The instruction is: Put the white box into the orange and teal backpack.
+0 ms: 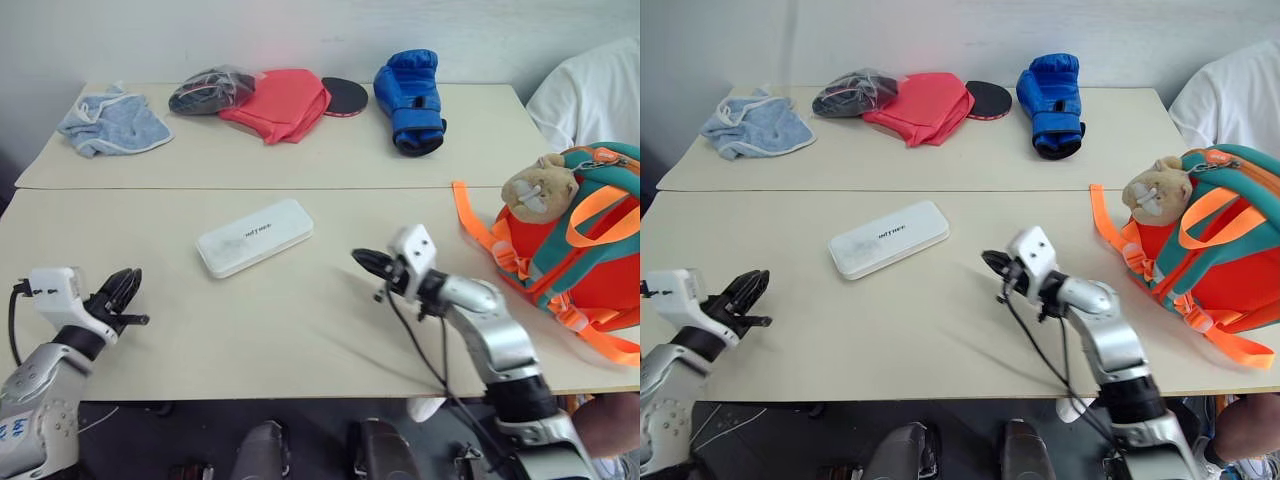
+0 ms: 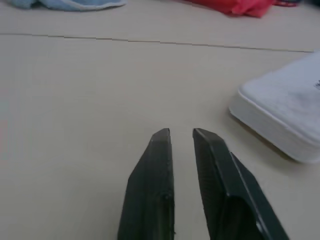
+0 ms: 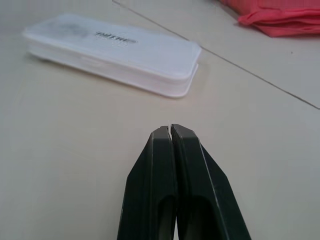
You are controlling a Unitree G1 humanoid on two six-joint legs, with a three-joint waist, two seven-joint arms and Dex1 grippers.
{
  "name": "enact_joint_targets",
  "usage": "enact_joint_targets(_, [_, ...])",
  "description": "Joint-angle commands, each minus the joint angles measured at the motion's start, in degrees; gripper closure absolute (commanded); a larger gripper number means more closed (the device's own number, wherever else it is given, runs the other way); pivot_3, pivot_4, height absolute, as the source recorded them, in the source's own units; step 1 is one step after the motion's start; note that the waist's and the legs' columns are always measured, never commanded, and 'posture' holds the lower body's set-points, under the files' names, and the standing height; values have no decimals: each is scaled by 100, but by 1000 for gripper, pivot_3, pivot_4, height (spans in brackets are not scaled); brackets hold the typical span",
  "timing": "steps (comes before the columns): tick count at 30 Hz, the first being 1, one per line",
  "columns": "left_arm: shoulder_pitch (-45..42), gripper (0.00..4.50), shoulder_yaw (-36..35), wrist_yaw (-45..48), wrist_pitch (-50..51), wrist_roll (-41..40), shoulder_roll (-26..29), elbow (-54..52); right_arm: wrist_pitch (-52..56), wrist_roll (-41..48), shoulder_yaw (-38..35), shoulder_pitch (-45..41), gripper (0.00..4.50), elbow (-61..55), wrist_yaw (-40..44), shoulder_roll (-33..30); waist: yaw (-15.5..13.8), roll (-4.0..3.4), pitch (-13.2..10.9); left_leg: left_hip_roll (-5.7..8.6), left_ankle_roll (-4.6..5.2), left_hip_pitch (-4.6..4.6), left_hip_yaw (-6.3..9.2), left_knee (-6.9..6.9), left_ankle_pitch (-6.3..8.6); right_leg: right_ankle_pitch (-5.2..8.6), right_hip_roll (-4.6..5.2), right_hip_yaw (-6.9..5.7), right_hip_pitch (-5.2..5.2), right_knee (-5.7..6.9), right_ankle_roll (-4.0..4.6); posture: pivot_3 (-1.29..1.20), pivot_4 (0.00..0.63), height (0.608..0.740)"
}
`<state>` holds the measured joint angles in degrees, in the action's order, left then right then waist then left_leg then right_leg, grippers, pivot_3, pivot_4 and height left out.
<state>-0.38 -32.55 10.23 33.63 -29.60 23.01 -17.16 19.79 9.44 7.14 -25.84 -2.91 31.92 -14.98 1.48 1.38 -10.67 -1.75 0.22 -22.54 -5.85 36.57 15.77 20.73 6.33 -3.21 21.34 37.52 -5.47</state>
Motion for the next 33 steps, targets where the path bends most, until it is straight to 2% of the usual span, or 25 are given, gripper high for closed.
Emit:
enact_joint_targets(1, [-455, 4469, 376, -655, 71, 473, -77, 50, -115, -479, 94, -448, 4500, 564, -809, 376, -1, 12, 8, 0, 1, -1, 0, 5, 0, 0, 0, -1, 0, 0, 0, 0, 150, 740])
enact_joint_targets(6, [-936, 4469, 740, -1269, 278, 888, -307, 132, -421, -907, 91, -1151, 4500, 1672, -1504, 786, 30, 17, 10, -5, 1, -41, 5, 42, 0, 0, -3, -21, 24, 22, 0, 0, 150, 740])
enact_joint_targets(11, [-1146, 4469, 947, -1752, 723, 1022, -744, 83, -794, -1134, 219, -1625, 4500, 2808, -1669, 1065, 55, 17, 10, -6, 3, -50, 4, 48, 2, 0, -1, -34, 26, 19, 0, 0, 150, 740])
enact_joint_targets(17, [-992, 4469, 1062, -1909, 1058, 1235, -808, -257, -1767, -1327, 388, -2393, 4500, 4349, -1511, 1437, 103, 17, 10, -12, -1, -50, 6, 50, -1, 0, -4, -41, 27, 22, 0, 0, 150, 740])
enact_joint_targets(22, [-985, 4469, 1087, -1781, 1212, 1149, -871, -489, -2336, -1422, 415, -2670, 4500, 5169, -1389, 1554, 141, 17, 10, -12, -2, -53, 10, 50, -1, 0, -3, -44, 27, 21, 0, 0, 150, 740])
enact_joint_targets(29, [-925, 4469, 1181, -1566, 1252, 1235, -738, -668, -2737, -1426, 430, -2550, 4500, 5092, -862, 1405, 158, 17, 10, -10, -2, -55, 16, 51, -1, 0, -2, -47, 25, 21, 0, 0, 150, 740])
enact_joint_targets(33, [-406, 4469, 1259, -997, 1158, 1212, -340, -964, -2681, -1332, 697, -1869, 4500, 3862, 14, 1112, 180, 15, 10, -10, -7, -55, 18, 44, 2, 0, -2, -48, 26, 16, 0, 0, 150, 740])
